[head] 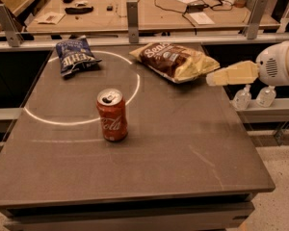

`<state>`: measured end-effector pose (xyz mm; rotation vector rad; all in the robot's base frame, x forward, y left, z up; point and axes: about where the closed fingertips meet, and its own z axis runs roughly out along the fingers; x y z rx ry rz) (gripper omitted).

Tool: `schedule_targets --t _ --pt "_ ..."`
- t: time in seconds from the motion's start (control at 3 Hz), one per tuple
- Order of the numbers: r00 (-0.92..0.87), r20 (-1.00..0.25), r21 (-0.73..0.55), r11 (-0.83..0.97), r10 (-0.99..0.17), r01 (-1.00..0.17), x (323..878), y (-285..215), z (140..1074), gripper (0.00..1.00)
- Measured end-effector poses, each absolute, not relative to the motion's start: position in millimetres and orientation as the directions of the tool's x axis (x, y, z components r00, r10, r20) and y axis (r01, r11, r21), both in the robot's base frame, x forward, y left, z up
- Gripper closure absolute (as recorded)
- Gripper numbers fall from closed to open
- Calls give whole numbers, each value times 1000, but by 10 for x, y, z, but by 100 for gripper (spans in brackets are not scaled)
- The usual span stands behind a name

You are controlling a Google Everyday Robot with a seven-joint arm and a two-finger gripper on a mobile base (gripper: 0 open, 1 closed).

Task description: Move brown chip bag near coke can

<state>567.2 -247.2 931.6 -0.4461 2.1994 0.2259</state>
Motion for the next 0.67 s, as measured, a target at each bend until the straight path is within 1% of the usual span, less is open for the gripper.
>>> schedule_targets --t 0.67 --pt "-573 -769 3 894 -284 -447 6217 -2243 8994 0"
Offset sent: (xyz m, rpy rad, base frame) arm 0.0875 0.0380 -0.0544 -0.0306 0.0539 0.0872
